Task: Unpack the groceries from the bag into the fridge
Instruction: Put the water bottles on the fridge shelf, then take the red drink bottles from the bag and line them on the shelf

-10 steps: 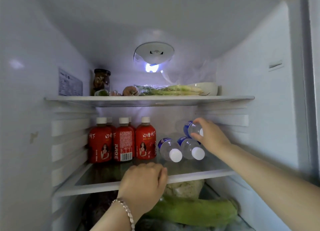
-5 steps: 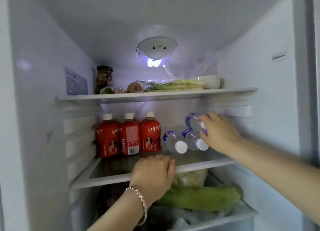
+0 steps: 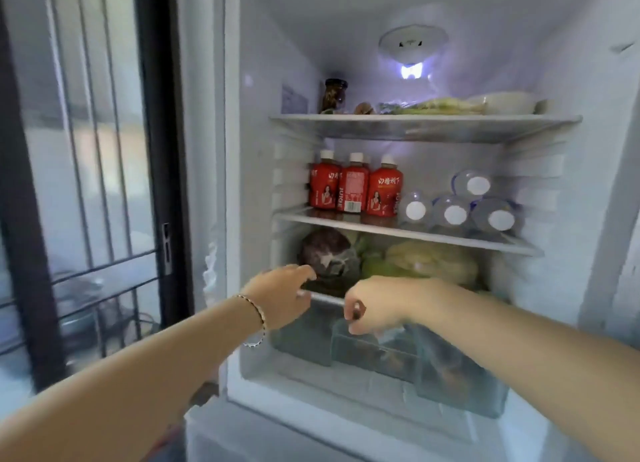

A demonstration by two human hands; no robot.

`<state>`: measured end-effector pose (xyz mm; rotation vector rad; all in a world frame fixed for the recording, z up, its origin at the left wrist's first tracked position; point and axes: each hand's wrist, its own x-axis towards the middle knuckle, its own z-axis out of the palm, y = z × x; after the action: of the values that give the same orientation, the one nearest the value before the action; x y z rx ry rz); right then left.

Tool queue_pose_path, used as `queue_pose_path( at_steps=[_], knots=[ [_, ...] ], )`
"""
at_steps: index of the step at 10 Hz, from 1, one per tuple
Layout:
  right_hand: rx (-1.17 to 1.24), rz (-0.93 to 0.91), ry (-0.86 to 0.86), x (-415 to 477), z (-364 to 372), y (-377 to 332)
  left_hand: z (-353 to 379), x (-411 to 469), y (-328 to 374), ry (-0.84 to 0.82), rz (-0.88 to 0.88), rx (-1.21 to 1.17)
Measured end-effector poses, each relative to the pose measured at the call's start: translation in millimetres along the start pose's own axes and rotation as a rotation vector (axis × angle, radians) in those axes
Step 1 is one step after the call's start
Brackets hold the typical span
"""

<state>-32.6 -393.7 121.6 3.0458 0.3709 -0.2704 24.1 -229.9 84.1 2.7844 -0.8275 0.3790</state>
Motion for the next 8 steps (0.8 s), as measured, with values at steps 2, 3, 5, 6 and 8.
queue_pose_path(
  at_steps=[2, 3, 5, 6, 8],
  knots=[
    [-0.096, -0.287, -0.184, -4.8, 52.8, -118.9, 7.9, -149.9, -46.4, -0.489, -0.469, 0.194],
    [-0.145, -0.458, -0.213, -20.9, 68.6, -195.8, -21.3, -260.9, -52.5, -0.389, -0.921, -0.041],
    [-0.229, -0.853, -0.142, -85.7, 105.2, -363.2, -53.4, -463.6, -55.8, -0.317, -1.244, -0.015],
    [-0.285, -1.006, -0.066, -149.4, 126.7, -448.0, -73.2, -579.4, -27.6, -0.218, -1.417, -0.068],
    [-0.503, -1.305, -0.106, -320.9, 179.4, -607.7, -109.9, -831.9, 79.2, -0.117, -1.819, -0.030]
  ],
)
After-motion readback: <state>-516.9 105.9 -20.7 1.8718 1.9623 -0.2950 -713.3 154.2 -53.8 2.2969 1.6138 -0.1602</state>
